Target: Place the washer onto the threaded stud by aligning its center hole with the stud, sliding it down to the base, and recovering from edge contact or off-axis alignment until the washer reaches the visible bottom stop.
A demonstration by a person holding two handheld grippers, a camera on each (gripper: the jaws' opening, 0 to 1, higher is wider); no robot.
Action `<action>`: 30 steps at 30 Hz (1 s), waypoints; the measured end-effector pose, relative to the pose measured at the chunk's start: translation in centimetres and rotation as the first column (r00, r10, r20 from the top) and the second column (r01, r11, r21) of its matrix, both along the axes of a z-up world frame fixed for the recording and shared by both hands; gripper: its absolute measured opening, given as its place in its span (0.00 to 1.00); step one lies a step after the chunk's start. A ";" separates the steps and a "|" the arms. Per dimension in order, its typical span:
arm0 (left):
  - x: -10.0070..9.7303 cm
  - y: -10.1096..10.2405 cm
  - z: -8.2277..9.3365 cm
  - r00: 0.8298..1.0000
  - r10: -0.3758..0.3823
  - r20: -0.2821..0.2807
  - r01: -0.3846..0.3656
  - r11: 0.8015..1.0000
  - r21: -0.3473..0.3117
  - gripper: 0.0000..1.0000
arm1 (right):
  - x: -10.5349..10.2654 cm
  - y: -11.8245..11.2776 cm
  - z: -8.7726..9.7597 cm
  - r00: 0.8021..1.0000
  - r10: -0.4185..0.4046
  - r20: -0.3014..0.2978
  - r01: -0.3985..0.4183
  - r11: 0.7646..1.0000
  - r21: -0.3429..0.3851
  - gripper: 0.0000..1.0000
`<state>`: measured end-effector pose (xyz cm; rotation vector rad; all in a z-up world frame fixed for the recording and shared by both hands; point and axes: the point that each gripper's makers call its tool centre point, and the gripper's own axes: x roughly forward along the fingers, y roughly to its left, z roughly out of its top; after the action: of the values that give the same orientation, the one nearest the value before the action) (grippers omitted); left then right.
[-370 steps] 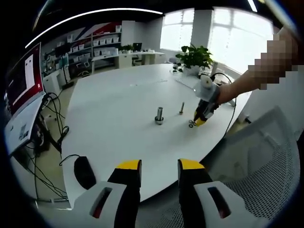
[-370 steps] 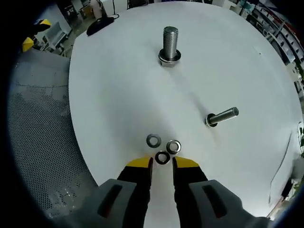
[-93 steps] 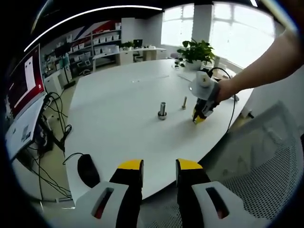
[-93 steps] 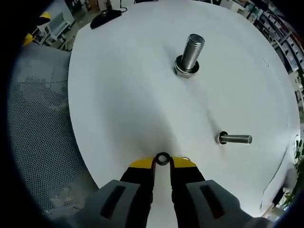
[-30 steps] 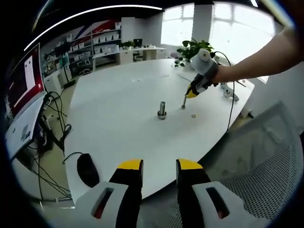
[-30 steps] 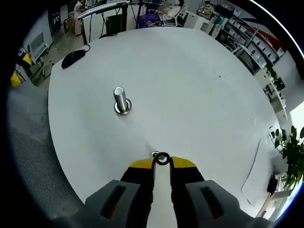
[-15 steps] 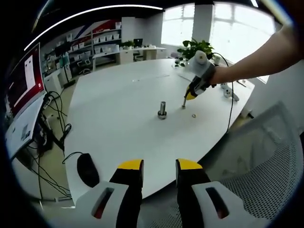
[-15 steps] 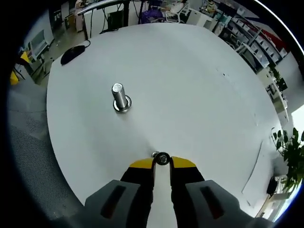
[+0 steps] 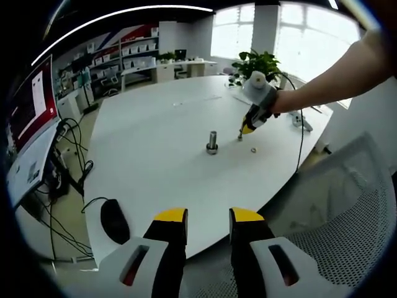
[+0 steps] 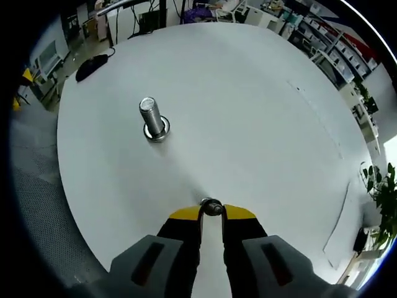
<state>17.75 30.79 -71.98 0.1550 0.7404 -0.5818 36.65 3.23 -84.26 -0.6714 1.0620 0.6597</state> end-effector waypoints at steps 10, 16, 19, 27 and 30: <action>-0.1 0.1 -0.2 1.000 0.003 -0.009 -0.003 1.000 0.006 0.24 | -0.1 0.2 -1.3 1.000 -0.013 -0.027 0.013 1.000 0.001 0.14; -0.1 0.2 -0.3 1.000 0.005 -0.014 -0.004 1.000 0.010 0.24 | 0.0 0.4 -1.6 0.999 -0.030 -0.032 0.031 0.999 0.020 0.15; -0.1 0.2 -0.3 1.000 0.004 -0.016 -0.003 1.000 0.013 0.24 | -0.1 0.7 -1.4 0.999 -0.032 -0.031 0.032 0.999 0.024 0.15; -0.1 0.2 -0.3 1.000 0.005 -0.016 -0.005 1.000 0.013 0.24 | 0.0 0.3 -1.6 0.999 -0.031 -0.031 0.031 0.999 0.021 0.19; -0.1 0.2 -0.4 1.000 0.006 -0.015 -0.006 1.000 0.016 0.24 | -0.6 0.0 -1.7 0.998 -0.042 -0.041 0.043 0.999 0.021 0.19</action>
<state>17.68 31.01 -72.35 0.1634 0.7603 -0.5721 36.10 3.25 -85.94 -0.6176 1.1020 0.6494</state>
